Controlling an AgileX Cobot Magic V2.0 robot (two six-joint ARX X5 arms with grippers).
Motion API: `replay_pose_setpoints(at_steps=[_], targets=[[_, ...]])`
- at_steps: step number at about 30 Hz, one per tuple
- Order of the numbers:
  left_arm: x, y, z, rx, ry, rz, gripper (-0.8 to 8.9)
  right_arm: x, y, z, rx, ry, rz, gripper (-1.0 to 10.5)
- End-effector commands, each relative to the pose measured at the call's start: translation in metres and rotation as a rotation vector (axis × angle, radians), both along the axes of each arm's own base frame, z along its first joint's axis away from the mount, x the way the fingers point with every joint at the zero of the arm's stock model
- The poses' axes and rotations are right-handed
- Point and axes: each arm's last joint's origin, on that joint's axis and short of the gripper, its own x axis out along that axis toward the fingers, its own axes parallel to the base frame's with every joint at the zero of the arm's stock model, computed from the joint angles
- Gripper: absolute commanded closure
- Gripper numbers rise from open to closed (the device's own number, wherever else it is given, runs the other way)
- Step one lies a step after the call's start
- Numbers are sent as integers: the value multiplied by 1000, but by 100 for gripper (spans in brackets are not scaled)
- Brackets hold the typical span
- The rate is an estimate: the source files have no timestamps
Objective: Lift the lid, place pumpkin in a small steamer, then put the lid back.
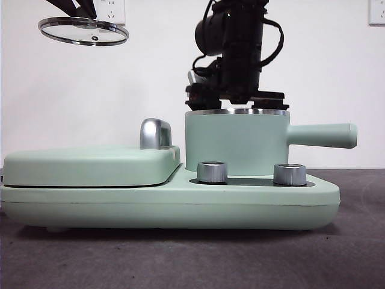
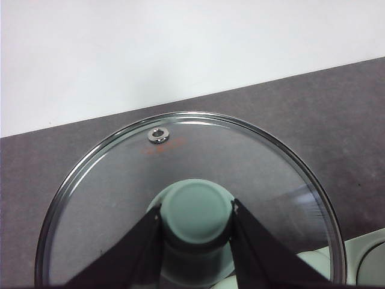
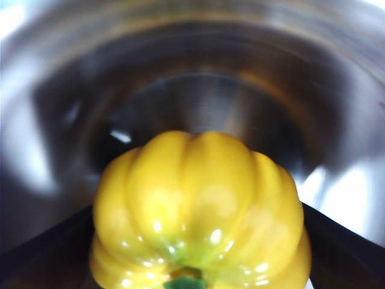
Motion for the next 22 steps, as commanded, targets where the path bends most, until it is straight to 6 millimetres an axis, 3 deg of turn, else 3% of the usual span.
replay_pose_setpoints(at_steps=[1, 22], targets=[[-3, 1, 14, -13, -63, -2, 796, 2, 7, -6, -7, 8, 20, 546], [-3, 1, 14, -13, -64, -2, 796, 5, 9, -4, 9, -16, 16, 400]])
